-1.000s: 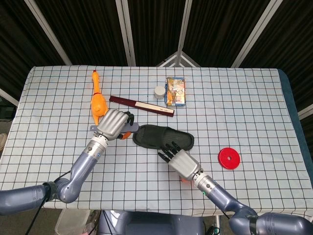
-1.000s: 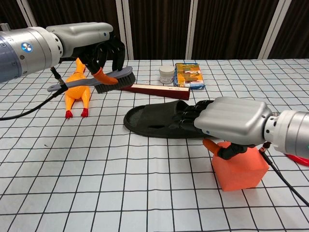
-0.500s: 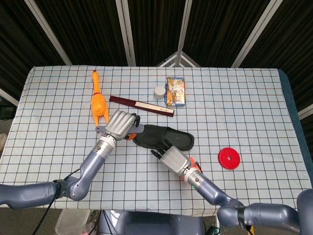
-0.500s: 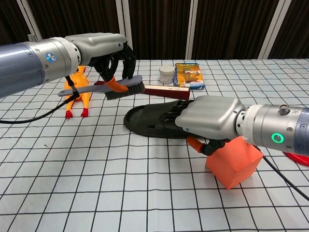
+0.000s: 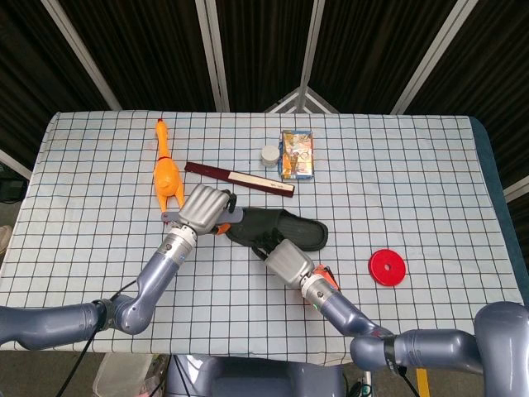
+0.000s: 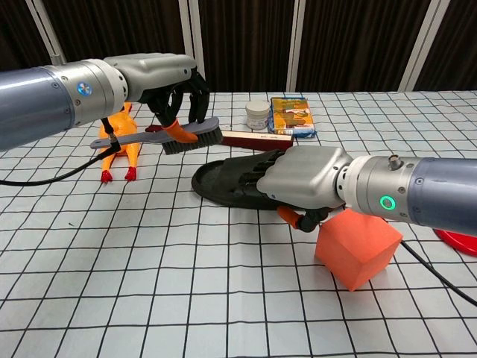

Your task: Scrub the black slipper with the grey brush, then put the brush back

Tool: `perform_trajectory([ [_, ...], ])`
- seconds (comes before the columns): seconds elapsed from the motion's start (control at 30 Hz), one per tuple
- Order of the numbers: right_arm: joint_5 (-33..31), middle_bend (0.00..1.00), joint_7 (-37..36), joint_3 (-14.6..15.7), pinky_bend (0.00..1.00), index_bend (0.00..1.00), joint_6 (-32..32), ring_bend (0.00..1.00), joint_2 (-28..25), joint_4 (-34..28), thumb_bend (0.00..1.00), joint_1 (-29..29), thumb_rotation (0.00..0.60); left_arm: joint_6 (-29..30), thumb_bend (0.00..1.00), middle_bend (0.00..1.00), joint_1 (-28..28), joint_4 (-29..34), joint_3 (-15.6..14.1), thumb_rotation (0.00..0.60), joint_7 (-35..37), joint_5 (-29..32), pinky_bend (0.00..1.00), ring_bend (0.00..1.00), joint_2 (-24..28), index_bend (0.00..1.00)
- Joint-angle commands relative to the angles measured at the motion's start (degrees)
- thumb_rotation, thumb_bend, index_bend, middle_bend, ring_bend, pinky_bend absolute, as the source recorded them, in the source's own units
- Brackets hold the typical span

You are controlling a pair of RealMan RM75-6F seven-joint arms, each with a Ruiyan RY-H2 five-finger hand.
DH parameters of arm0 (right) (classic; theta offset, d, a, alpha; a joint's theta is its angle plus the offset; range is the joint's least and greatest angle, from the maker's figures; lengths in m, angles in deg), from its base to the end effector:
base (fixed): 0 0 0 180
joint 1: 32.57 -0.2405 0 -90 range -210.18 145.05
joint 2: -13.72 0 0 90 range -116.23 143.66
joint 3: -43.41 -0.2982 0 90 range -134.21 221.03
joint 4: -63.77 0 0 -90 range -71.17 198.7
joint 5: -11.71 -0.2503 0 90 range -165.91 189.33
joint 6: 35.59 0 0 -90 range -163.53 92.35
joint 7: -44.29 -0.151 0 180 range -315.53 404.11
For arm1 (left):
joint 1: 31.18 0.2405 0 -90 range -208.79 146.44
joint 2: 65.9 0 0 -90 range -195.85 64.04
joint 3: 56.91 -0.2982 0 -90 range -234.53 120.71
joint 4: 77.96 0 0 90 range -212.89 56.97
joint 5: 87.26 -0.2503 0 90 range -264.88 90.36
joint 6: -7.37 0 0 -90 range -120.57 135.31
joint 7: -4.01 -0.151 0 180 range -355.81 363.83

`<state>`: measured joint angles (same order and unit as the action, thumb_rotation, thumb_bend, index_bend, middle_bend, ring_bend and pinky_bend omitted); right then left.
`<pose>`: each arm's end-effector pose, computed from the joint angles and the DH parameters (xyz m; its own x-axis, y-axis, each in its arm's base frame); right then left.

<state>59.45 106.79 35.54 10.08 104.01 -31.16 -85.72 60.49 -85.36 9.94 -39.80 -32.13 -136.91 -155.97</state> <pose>-0.1000 -0.3478 -0.1076 0.8661 -0.1404 0.4798 -0.4323 -0.6922 0.5778 -0.0754 0.4247 -0.0558 0.5219 0.1816 0.8334 0.8002 -0.4427 -0.4047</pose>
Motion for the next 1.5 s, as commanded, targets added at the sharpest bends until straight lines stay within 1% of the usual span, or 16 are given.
perform_trajectory([
  [0.03,-2.2,0.02,1.3,1.3,0.1,0.0,0.9,0.0,0.3,0.9,0.78,-1.3,0.6,-0.3,0.58,0.64,-0.4,-0.6,-0.4,0.6,0.4,-0.1,0.56,0.58,-0.5,0.51],
  [0.23,-5.1,0.02,1.8,2.6,0.1,0.0,2.9,0.0,-0.3,0.4,0.78,-2.8,0.6,-0.8,0.58,0.64,-1.6,-2.4,-1.9,0.6,0.2,-0.8,0.56,0.58,-2.2,0.51],
  [0.47,-5.8,0.02,1.9,4.1,0.1,0.0,5.0,0.0,-1.2,-1.7,0.78,-3.8,0.6,-0.5,0.58,0.64,-3.2,-4.7,-2.3,0.6,-0.2,-1.2,0.56,0.58,-4.8,0.51],
  [0.63,-6.0,0.02,1.8,5.0,0.1,0.0,6.3,0.0,-1.4,-3.2,0.78,-4.5,0.6,-0.4,0.58,0.64,-5.1,-7.6,-1.1,0.6,-0.3,0.1,0.56,0.58,-7.7,0.51],
  [0.77,-5.9,0.02,2.0,5.6,0.1,0.0,7.4,0.0,-1.7,-4.5,0.78,-5.2,0.6,0.5,0.58,0.64,-6.7,-9.8,-0.7,0.6,-1.9,-0.1,0.56,0.58,-9.7,0.51],
  [0.93,-6.1,0.02,2.1,6.3,0.1,0.0,8.4,0.0,-1.8,-5.3,0.78,-5.7,0.6,0.8,0.58,0.65,-8.3,-13.1,0.1,0.6,-2.1,0.6,0.56,0.58,-12.7,0.52],
  [1.07,-6.7,0.02,1.9,7.0,0.1,0.0,9.1,0.0,-1.7,-5.5,0.78,-6.0,0.6,-0.1,0.58,0.65,-9.3,-16.2,1.0,0.6,-1.3,2.1,0.57,0.58,-14.9,0.52],
  [1.2,-7.3,0.02,1.7,7.3,0.1,0.0,9.7,0.0,-1.9,-5.5,0.78,-6.3,0.6,-0.6,0.58,0.65,-10.2,-18.1,1.3,0.6,-1.5,2.7,0.56,0.58,-16.1,0.52],
  [1.5,-7.1,0.02,0.5,7.9,0.1,0.0,10.2,0.0,-2.7,-6.2,0.78,-6.8,0.6,-1.1,0.58,0.65,-10.7,-18.1,1.1,0.6,-1.5,3.1,0.57,0.58,-16.4,0.52],
])
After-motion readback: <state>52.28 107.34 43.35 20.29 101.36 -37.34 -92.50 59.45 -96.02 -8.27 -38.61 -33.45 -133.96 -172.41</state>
